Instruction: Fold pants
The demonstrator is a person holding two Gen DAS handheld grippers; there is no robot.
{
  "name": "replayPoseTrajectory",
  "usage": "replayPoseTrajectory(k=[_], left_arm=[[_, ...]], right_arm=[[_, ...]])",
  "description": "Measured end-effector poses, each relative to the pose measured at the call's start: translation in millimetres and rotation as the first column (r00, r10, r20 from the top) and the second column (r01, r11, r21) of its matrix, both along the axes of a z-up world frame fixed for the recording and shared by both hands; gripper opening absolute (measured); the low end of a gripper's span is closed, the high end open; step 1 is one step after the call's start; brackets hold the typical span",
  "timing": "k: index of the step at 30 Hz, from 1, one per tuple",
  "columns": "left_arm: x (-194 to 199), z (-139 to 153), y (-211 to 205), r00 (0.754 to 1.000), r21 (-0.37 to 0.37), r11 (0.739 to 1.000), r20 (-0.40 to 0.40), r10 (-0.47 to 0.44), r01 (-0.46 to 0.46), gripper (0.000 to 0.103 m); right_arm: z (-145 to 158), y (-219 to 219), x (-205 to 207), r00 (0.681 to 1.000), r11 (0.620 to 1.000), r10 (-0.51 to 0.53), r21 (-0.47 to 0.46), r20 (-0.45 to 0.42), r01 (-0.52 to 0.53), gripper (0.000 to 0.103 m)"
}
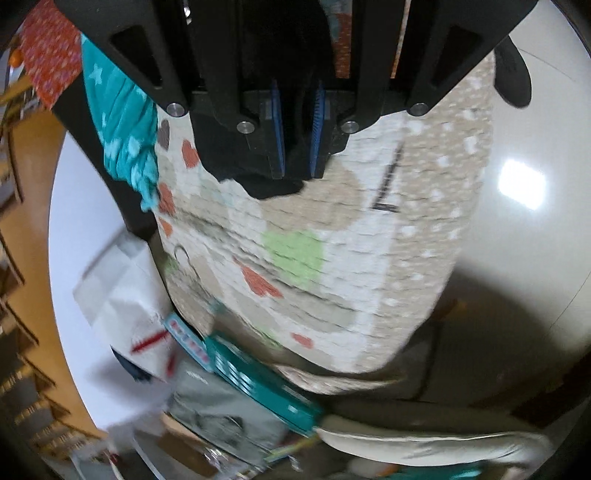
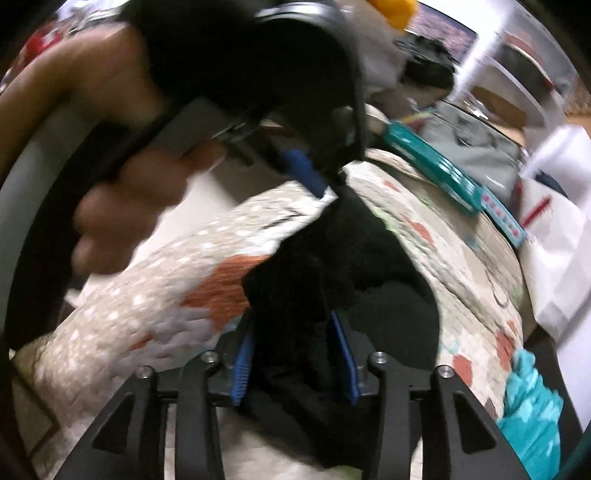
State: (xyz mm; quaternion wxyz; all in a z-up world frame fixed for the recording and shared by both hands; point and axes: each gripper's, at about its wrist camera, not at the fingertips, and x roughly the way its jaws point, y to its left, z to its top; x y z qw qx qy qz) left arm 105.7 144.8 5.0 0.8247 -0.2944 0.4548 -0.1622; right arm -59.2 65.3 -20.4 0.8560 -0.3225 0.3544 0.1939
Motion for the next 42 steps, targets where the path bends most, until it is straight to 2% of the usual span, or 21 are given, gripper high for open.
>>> replayPoseTrajectory(k=[2,6,8,10,12,13,14,17,19,20,23,24,28,29,34,37,42], left_arm=[[-4.1,1.6,11.7,0.999,0.002,0.999,0.004,0.042,-0.042,0.012],[-15.7,15.9,18.2,0.995,0.034,0.995,0.05,0.088,-0.09,0.012],[-20.5,25.8,8.8,0.994,0.034,0.997,0.088,0.06,-0.063,0.012],[-23.7,34.5,-9.3,0.992,0.05,0.999,0.125,0.009,-0.016,0.017],[-22.9,37.5,-28.0,0.989,0.072,0.997,0.143,-0.034,0.024,0.029],[-20.2,37.0,-39.8,0.988,0.087,0.995,0.144,-0.058,0.045,0.031],[-17.1,34.8,-47.9,0.988,0.1,0.993,0.134,-0.074,0.061,0.031],[-1.3,15.5,-66.7,0.997,0.23,0.972,0.038,-0.06,0.05,0.031],[9.8,-6.8,-67.2,0.998,0.264,0.963,-0.05,-0.032,0.044,0.031],[11.7,-14.6,-64.2,0.997,0.257,0.966,-0.078,-0.02,0.039,0.033],[11.6,-26.2,-51.8,0.994,0.223,0.975,-0.107,0.01,0.014,0.052],[9.8,-28.1,-47.7,0.994,0.209,0.978,-0.111,0.014,0.009,0.055],[-4.3,-35.3,-25.6,0.988,0.083,0.996,-0.154,0.028,-0.015,0.056],[-7.3,-36.3,-22.4,0.986,0.073,0.997,-0.163,0.04,-0.029,0.056],[-38.2,-33.4,-12.6,0.986,0.079,0.994,-0.139,0.087,-0.077,0.056],[-54.0,-31.1,-22.7,0.991,0.049,0.998,-0.126,0.054,-0.049,0.056],[-77.7,-25.4,-41.8,0.997,0.045,0.999,-0.083,0.011,-0.008,0.058]], right_arm=[[-2.0,7.3,-10.0,0.999,0.999,0.035,-0.023,0.016,-0.034,0.069],[3.2,5.2,-33.2,0.996,0.996,0.086,-0.029,0.015,-0.086,0.07],[6.6,-4.5,-42.8,0.996,0.996,0.093,-0.02,0.002,-0.093,0.07],[8.5,-19.1,-52.5,0.997,0.997,0.079,-0.02,-0.011,-0.079,0.072],[10.1,-36.1,-55.0,0.999,0.999,0.04,-0.013,-0.03,-0.041,0.072],[11.3,-44.7,-54.4,0.999,1.0,0.014,-0.006,-0.041,-0.014,0.072],[12.0,-54.7,-53.3,0.998,1.0,-0.019,0.006,-0.057,0.02,0.072],[15.1,-79.1,-46.9,0.99,0.992,-0.108,0.049,-0.093,0.113,0.072],[17.8,-91.9,-42.9,0.981,0.983,-0.158,0.081,-0.114,0.167,0.072],[18.9,-98.7,-39.4,0.976,0.977,-0.179,0.098,-0.125,0.192,0.072],[26.3,-115.8,-29.8,0.961,0.955,-0.233,0.152,-0.149,0.255,0.072],[29.8,-122.3,-26.7,0.955,0.945,-0.251,0.174,-0.156,0.276,0.072],[41.0,-140.0,-20.5,0.941,0.914,-0.294,0.236,-0.17,0.329,0.072],[42.5,-141.8,-19.6,0.939,0.909,-0.301,0.245,-0.169,0.336,0.072],[55.0,-156.9,-9.6,0.925,0.875,-0.34,0.304,-0.169,0.377,0.072],[62.6,-164.3,-1.4,0.915,0.843,-0.355,0.359,-0.192,0.402,0.072],[63.9,-176.3,17.5,0.892,0.775,-0.368,0.443,-0.263,0.45,0.073]])
